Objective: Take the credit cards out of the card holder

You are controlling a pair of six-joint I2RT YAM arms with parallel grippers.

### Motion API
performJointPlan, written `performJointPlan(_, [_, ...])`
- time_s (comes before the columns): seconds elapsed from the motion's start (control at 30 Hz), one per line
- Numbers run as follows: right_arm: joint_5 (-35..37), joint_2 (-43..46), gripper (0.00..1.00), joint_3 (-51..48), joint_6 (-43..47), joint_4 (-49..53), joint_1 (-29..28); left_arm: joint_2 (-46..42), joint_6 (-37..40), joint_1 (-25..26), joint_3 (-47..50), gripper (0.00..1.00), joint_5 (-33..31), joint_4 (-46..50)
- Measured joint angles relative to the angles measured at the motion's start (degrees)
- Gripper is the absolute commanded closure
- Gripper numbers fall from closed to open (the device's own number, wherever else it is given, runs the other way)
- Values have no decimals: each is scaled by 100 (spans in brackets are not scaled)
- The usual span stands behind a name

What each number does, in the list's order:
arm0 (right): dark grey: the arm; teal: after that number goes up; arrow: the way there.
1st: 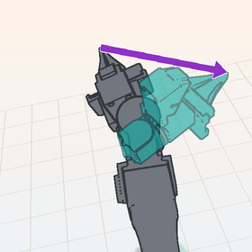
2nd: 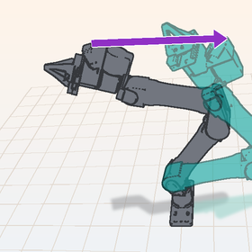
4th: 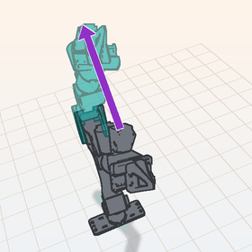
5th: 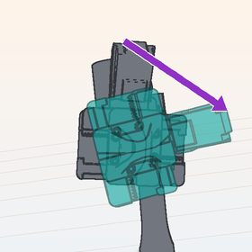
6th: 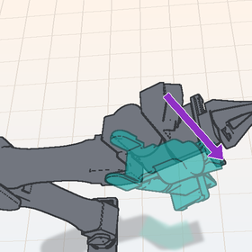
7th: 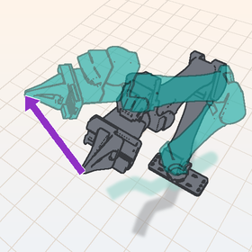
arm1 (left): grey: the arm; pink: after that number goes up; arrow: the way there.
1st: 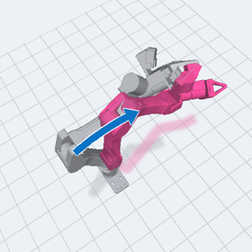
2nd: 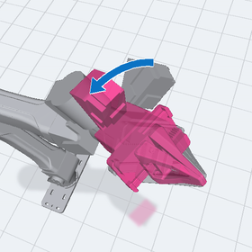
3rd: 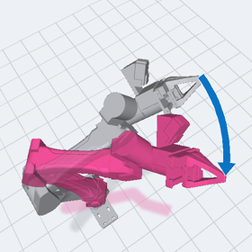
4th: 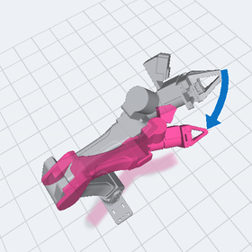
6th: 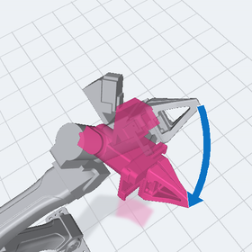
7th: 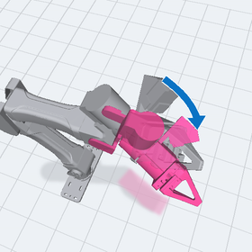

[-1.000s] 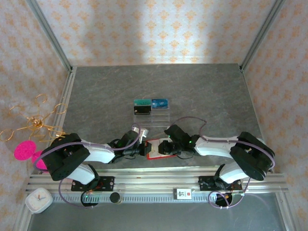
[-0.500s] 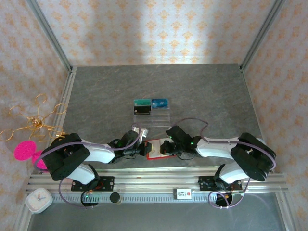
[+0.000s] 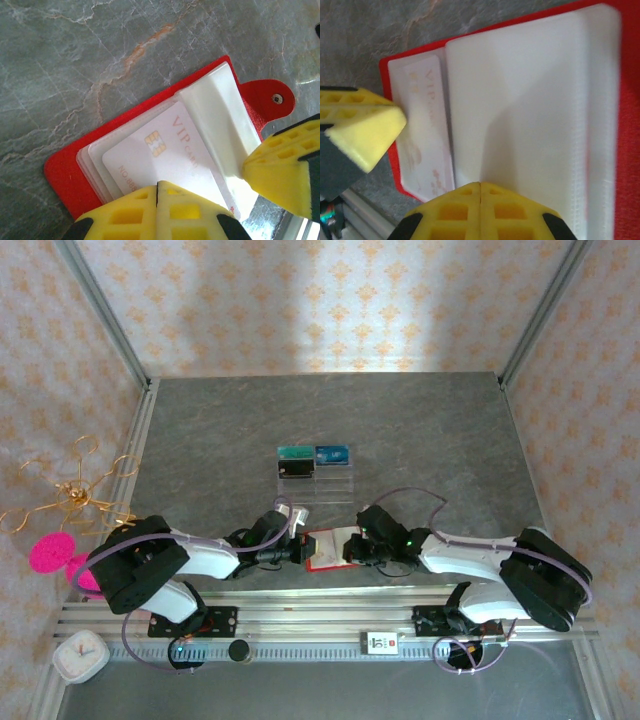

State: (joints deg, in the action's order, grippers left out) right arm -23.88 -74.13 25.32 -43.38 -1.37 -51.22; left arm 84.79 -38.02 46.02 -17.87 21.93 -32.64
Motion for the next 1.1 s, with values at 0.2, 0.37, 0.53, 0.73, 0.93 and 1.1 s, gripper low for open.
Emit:
performJointPlan(0.2, [-105,-39,81,221,271,2,-101,-144,-9,-4,0,77,13,166])
performJointPlan(0.37, [-103,-227,81,356,358,-13,-103,-780,39,0,87,75,-33,776])
performJointPlan(0.53, [-79,-380,80,356,361,-9,-103,-887,57,9,131,80,-50,1178])
performJointPlan(0.73, [-57,-481,80,363,361,-37,-103,-643,50,48,131,87,-83,962])
performJointPlan(0.93, [-166,-616,80,378,358,-192,-103,-527,52,48,129,92,-116,896])
performJointPlan(1.1, [-299,-723,89,378,369,-343,-101,-365,55,48,44,94,-129,706])
